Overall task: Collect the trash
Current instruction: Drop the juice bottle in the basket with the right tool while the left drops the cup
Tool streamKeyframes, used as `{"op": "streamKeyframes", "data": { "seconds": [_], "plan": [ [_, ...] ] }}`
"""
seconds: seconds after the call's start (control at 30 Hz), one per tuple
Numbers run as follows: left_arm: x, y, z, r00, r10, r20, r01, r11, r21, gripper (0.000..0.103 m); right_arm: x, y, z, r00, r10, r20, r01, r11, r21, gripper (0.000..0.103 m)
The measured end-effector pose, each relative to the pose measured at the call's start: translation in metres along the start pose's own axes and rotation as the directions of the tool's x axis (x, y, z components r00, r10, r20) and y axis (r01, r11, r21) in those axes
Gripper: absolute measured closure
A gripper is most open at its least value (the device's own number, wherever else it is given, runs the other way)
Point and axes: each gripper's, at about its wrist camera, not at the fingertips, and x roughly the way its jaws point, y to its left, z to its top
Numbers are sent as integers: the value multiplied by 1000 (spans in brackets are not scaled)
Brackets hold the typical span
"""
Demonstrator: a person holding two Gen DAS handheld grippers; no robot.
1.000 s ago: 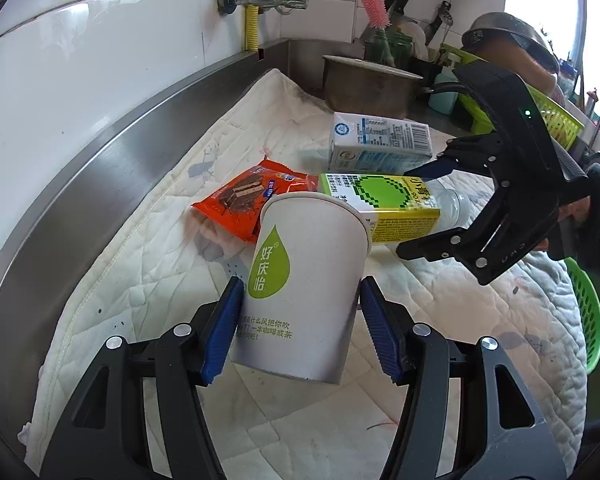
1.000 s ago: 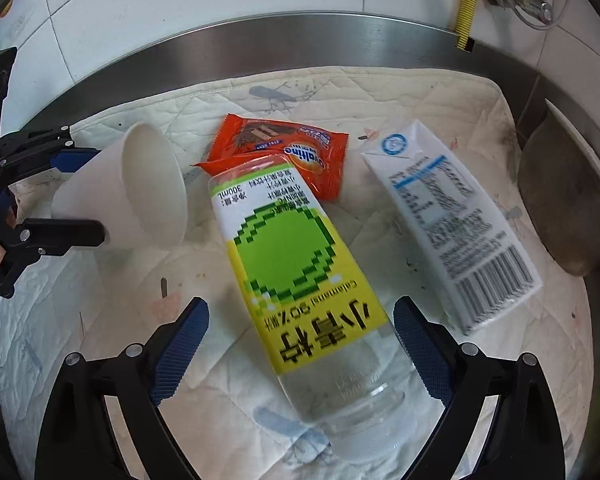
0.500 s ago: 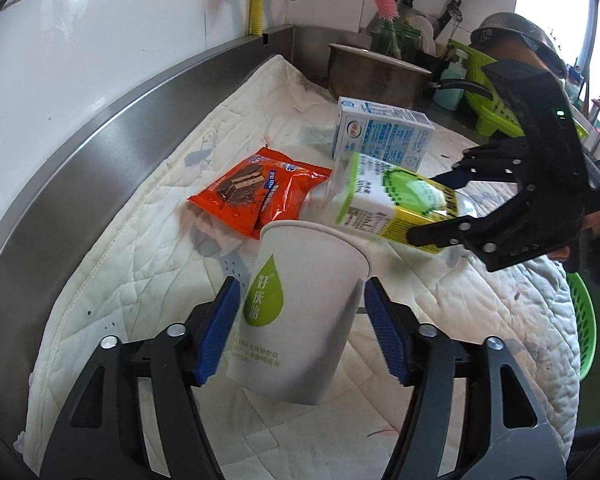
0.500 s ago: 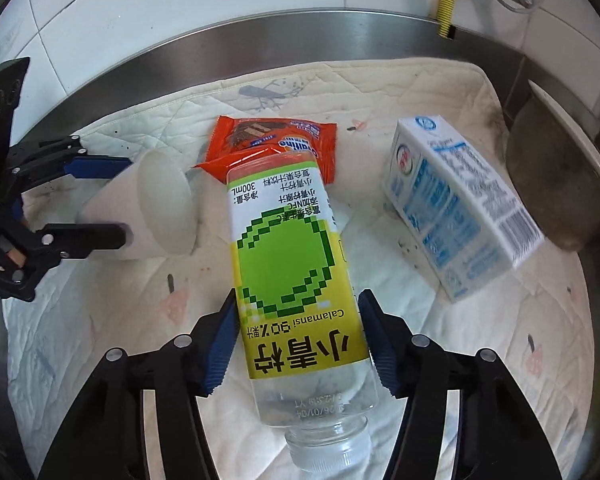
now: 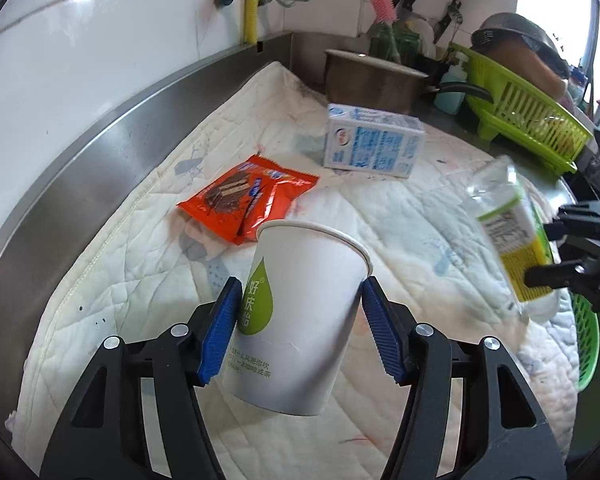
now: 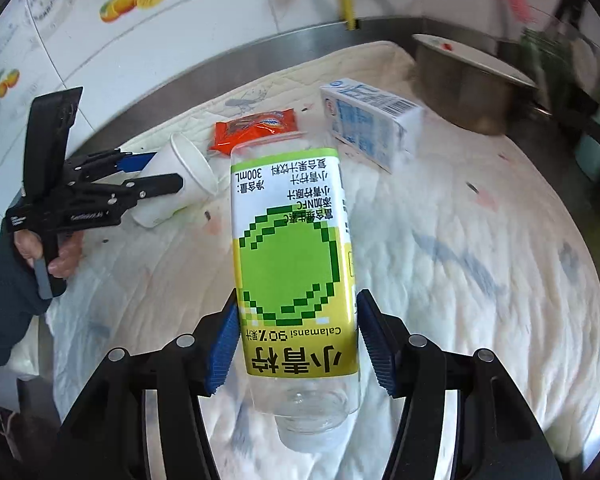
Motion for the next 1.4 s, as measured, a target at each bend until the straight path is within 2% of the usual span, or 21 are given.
{"op": "streamKeyframes", "data": {
  "seconds": [0.2, 0.43, 0.53, 0.67, 0.77, 0.8, 0.9, 1.13, 1.4],
  "plan": [
    [-27, -41, 1, 997, -73, 38, 72, 997, 29, 44, -76, -17, -78, 996, -68, 57, 58, 986, 157, 49],
    [-49, -114, -6, 975, -214, 53, 209, 974, 81, 44, -150, -52, -167, 976, -211, 57, 179, 920, 350, 49],
    [-55, -156, -8, 961, -272, 49, 264, 957, 123, 44, -163, -64, -199, 960, -281, 10, 255, 884, 393, 48],
    [-56, -208, -9, 937, -348, 20, 341, 927, 156, 44, -159, -78, -231, 932, -357, -67, 352, 841, 410, 48],
    [-54, -245, -13, 919, -394, -10, 389, 903, 180, 44, -150, -93, -254, 924, -357, -136, 378, 805, 456, 48],
    [-54, -254, -15, 914, -404, -18, 400, 897, 188, 44, -147, -99, -262, 922, -355, -153, 383, 789, 481, 44],
    [-52, -285, -20, 900, -434, -45, 433, 876, 211, 44, -150, -109, -277, 913, -369, -172, 402, 752, 522, 30],
    [-31, -343, -38, 865, -479, -150, 501, 837, 222, 43, -187, -106, -293, 900, -422, -108, 403, 712, 574, 25],
    [-4, -392, -59, 839, -477, -259, 532, 820, 211, 39, -219, -96, -301, 887, -459, -43, 386, 689, 613, 21]
  ]
}}
